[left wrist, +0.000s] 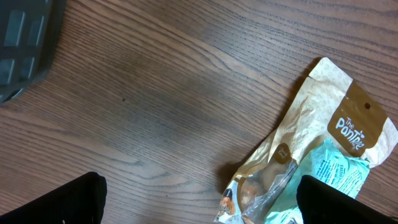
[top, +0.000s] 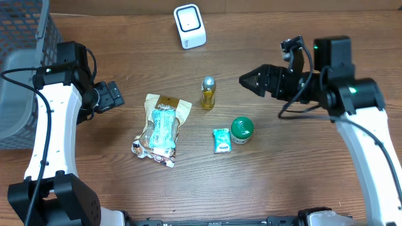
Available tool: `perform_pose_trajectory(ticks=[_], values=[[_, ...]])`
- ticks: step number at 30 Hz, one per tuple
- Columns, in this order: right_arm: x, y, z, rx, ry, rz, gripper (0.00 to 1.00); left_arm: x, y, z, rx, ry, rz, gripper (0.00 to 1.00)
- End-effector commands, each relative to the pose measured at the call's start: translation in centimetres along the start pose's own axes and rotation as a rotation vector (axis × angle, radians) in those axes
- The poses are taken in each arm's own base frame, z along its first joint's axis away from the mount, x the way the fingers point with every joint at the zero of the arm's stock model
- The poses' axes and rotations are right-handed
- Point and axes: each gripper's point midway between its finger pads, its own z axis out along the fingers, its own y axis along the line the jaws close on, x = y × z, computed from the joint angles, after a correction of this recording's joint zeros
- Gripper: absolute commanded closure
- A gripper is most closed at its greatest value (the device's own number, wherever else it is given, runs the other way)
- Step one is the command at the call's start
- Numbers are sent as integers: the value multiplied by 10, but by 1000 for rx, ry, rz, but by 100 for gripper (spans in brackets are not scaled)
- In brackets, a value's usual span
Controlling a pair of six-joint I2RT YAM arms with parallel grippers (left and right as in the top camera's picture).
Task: Scan the item barcode
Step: 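Raise the right gripper and move it left toward the green-capped pack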
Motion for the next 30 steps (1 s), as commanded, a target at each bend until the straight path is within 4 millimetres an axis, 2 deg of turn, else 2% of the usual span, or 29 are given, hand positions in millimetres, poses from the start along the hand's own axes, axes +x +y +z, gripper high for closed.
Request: perform_pose_trajectory(ticks=[1, 5, 7, 10, 13, 17, 20, 24, 30], values=[[1, 0, 14, 17, 32, 81, 5, -1, 0, -1, -1, -6, 1, 0], [7, -32, 34, 232, 23, 239, 4, -2, 0, -1, -1, -6, 1, 1], [13, -52, 37, 397, -19, 314, 4, -2, 0, -1, -1, -6, 1, 0], [26, -70, 38, 599, -66, 361, 0, -2, 0, -1, -1, -6, 1, 0], [38, -75, 40, 716, -83, 353, 0, -2, 0, -1, -1, -6, 1, 0], [49, -69, 51, 753, -71, 318, 0, -2, 0, -1, -1, -6, 1, 0], [54, -72, 54, 796, -71, 291, 0, -1, 0, -1, -1, -6, 1, 0], [58, -84, 55, 862, -92, 370, 0, -1, 0, -1, -1, -6, 1, 0], [63, -94, 65, 894, -61, 376, 0, -1, 0, -1, -1, -6, 1, 1]])
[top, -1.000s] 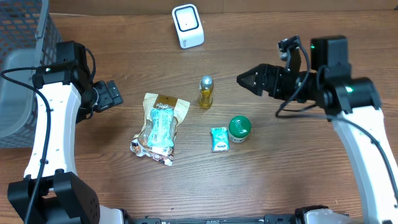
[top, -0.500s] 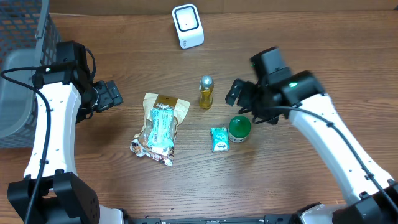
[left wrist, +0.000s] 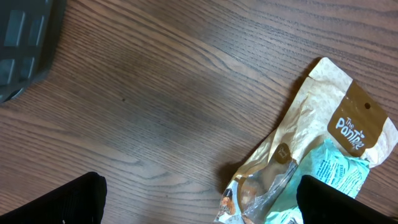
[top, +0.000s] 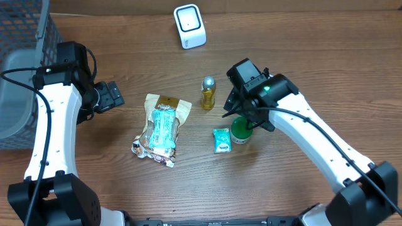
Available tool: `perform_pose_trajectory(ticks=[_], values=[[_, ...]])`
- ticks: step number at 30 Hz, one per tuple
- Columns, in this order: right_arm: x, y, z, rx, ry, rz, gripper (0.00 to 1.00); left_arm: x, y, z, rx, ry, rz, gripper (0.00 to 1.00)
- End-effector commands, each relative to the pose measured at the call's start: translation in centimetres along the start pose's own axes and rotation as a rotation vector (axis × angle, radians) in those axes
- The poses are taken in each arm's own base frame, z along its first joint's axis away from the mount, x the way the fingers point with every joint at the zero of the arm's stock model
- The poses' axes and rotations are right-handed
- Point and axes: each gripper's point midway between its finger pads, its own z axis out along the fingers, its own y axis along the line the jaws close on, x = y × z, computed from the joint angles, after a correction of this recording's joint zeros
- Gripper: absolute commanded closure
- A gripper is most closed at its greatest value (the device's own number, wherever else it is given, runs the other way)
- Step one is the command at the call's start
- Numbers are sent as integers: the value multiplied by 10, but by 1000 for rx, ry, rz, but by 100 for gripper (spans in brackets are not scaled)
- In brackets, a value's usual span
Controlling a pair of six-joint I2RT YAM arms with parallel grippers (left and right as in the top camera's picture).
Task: Scan the item barcode
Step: 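Raise the right gripper and move it left toward the green-capped pack, then lower the right gripper around the green-capped pack and close it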
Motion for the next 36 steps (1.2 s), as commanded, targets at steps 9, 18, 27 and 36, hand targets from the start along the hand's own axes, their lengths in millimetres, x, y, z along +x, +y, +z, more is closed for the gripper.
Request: perform_pose_trajectory(ticks=[9, 18, 27, 36], values=[[11, 1, 25, 54, 64, 15, 0, -1, 0, -1, 0, -6, 1, 0], [32, -10, 47, 78, 135, 12, 0, -1, 0, -1, 0, -6, 1, 1], [39, 0, 58, 26, 162, 19, 3, -1, 0, -1, 0, -6, 1, 0], [48, 0, 56, 32, 184, 3, 4, -1, 0, -1, 0, -6, 1, 0]])
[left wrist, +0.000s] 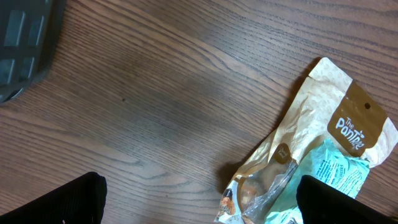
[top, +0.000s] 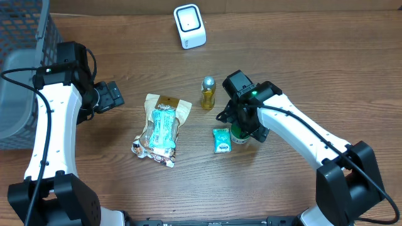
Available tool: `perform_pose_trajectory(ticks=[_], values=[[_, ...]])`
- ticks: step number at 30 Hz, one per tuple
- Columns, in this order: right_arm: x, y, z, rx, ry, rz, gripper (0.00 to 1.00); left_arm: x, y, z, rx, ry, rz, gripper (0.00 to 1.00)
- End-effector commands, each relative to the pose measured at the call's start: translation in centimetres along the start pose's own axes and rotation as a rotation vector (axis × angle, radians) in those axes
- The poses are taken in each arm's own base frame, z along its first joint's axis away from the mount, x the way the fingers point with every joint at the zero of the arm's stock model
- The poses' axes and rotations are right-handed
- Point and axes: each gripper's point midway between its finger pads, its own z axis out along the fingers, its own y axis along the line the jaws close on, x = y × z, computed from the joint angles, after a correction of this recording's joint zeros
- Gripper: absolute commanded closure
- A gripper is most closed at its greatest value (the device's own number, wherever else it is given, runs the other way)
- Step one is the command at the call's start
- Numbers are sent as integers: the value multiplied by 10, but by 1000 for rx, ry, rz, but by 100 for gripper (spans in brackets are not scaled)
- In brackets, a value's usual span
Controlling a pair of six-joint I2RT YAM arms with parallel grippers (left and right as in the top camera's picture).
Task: Scan the item barcode
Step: 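Lower the right gripper around the green-capped pack and close it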
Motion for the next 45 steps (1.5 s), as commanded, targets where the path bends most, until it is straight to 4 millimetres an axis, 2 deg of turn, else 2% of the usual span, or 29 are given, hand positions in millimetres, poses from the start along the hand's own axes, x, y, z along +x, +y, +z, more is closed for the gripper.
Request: perform_pose_trajectory(ticks=[1, 12, 21, 27, 34, 39, 45], values=[[7, 3, 4, 2, 9, -16, 4, -1, 0, -1, 0, -6, 1, 0], [7, 7, 4, -7, -2, -23, 7, -1, 0, -1, 0, -6, 1, 0], [-3, 2, 3, 25, -61, -22, 10, -1, 0, -1, 0, -6, 1, 0], [-3, 1, 10, 42, -51, -24, 10, -1, 0, -1, 0, -6, 1, 0], [-3, 3, 13, 41, -51, -24, 15, -1, 0, -1, 0, -6, 1, 1], [-4, 2, 13, 42, -51, -28, 25, -1, 0, -1, 0, -6, 1, 0], [-4, 2, 13, 42, -51, -28, 27, -1, 0, -1, 0, -6, 1, 0]])
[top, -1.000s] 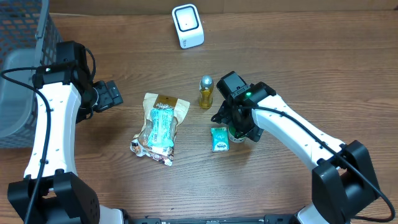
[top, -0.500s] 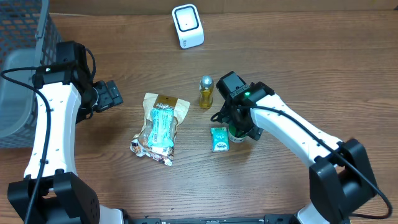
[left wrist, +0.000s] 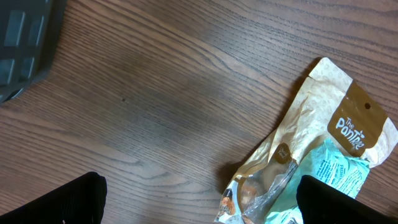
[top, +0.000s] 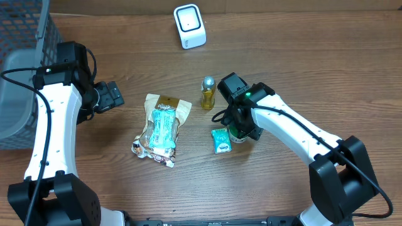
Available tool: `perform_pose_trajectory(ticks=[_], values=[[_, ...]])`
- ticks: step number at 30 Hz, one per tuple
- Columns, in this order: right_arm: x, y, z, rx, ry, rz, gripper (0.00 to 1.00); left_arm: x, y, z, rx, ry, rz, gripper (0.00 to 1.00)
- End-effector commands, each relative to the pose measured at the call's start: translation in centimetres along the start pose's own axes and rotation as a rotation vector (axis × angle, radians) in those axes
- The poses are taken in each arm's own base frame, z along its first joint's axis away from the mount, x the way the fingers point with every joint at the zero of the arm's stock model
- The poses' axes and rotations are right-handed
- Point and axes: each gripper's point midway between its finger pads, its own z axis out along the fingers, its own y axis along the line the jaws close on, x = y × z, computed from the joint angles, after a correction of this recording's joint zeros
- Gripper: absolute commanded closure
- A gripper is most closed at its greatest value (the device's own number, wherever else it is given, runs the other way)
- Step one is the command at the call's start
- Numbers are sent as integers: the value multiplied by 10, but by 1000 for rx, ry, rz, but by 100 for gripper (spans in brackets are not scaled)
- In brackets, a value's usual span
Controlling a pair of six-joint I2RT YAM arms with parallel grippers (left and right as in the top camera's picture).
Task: Scan the item barcode
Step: 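Lower the right gripper around the green-capped pack and close it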
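My right gripper (top: 240, 125) is down over the green-lidded jar (top: 233, 133), which it covers except for a sliver of green. Its fingers are hidden from the overhead camera, so their state does not show. A small teal packet (top: 220, 140) lies just left of the jar. A yellow bottle with a silver cap (top: 208, 92) stands behind them. A tan and teal snack bag (top: 161, 125) (left wrist: 311, 155) lies mid-table. The white scanner (top: 190, 26) stands at the back. My left gripper (top: 113, 95) (left wrist: 202, 202) is open beside the bag's top left, with nothing between its fingers (left wrist: 81, 199).
A grey mesh basket (top: 19, 75) stands at the left edge behind the left arm, and its corner (left wrist: 25, 50) shows in the left wrist view. Bare wood tabletop (top: 314, 63) spreads to the right and along the front.
My right gripper has shifted slightly left over the green-lidded jar and now covers more of it. The left arm and the other items have not moved.
At first my right gripper hung at the right, away from the items. A second later it was over the green-lidded jar. Then it sat closer on the jar, and it is still there now. My left gripper stayed open beside the snack bag throughout.
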Motion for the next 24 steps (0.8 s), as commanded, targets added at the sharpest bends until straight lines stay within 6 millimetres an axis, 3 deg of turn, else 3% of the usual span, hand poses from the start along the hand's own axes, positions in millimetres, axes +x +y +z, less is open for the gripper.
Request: perform_pose_trajectory(ticks=[1, 9, 24], values=[[-1, -1, 2, 9, -11, -3, 28, -1, 0, -1, -1, -5, 1, 0], [-4, 2, 1, -4, -25, -122, 37, -1, 0, -1, 0, -6, 1, 0], [-6, 6, 1, -10, -36, -565, 35, -1, 0, -1, 0, -6, 1, 0]])
